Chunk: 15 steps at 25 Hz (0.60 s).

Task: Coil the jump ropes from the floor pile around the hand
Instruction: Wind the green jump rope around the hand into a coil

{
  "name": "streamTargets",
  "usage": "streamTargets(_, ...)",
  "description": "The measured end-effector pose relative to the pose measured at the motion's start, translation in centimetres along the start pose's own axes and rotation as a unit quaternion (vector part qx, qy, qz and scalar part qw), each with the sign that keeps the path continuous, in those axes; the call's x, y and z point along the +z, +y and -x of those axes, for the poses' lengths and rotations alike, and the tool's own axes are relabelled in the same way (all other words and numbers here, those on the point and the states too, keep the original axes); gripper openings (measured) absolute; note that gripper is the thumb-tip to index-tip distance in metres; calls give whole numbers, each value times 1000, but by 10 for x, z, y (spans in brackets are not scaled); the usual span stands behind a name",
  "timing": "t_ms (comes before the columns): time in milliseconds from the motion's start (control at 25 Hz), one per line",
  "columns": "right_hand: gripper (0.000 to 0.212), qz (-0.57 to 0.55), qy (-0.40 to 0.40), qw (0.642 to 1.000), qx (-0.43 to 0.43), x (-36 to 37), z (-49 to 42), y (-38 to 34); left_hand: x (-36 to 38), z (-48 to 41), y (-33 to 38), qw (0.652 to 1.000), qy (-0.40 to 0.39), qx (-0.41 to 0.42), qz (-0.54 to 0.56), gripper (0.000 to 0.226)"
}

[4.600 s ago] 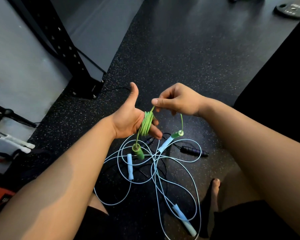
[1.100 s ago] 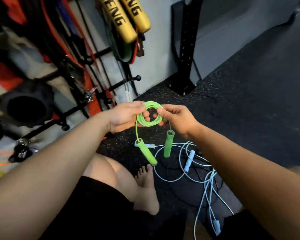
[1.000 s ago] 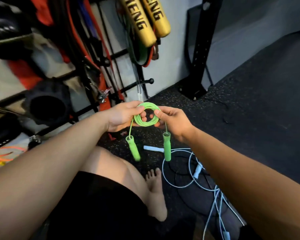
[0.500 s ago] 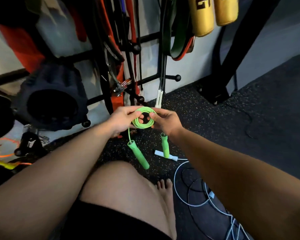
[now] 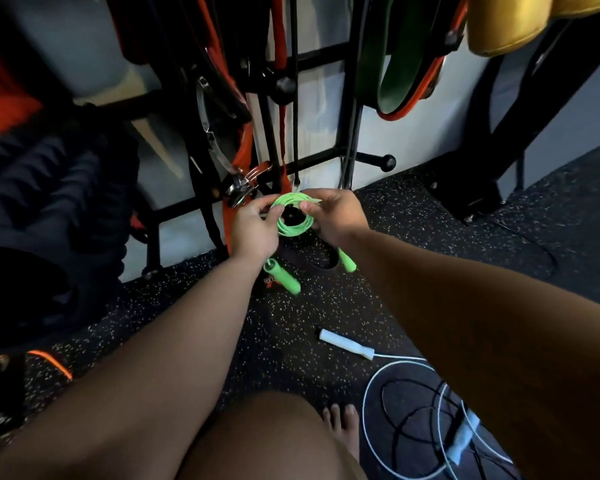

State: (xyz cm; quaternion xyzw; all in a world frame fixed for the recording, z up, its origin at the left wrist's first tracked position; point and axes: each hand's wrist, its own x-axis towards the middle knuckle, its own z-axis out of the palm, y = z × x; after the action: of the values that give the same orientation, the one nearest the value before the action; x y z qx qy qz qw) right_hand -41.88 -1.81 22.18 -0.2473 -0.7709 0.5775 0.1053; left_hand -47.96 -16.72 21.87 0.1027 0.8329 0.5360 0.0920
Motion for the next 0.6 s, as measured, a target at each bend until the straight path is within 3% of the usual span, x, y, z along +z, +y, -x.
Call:
streamTargets(160,26,20,-10,1000,-21,8,-17,22,8,-15,-22,999,-17,-36,27,19)
streamTargets(360,27,-57,-30,998,24,15,-30,37,13,-33,-39,996,-21,-54,67,18)
streamTargets(600,27,44,-54,996,62,25,-71,23,24,-67,-54,996,16,-62,61,23)
